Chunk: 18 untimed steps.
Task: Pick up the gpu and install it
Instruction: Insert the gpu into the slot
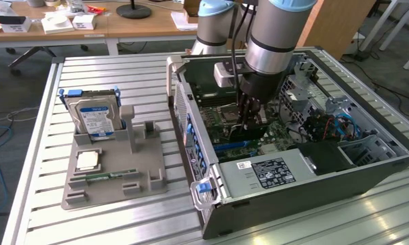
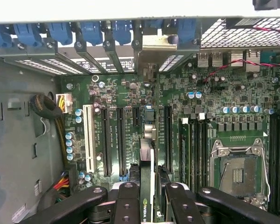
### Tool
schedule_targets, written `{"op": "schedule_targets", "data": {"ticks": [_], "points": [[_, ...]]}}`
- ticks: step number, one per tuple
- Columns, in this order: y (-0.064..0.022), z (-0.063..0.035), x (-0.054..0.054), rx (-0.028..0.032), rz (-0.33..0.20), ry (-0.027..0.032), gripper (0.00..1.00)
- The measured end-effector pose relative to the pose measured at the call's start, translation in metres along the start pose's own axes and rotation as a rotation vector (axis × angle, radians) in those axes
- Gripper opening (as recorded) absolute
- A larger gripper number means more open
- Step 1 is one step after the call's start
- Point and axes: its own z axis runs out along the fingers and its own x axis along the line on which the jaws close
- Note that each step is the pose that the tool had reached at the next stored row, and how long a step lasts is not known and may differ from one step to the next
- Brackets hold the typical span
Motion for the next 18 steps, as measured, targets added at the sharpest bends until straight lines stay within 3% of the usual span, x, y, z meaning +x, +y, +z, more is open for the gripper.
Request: {"op": "schedule_targets", "data": {"ticks": [18], "points": [[0.0043, 0.0018, 0.0003, 0.0001, 0.0, -0.0001, 0.25]]}}
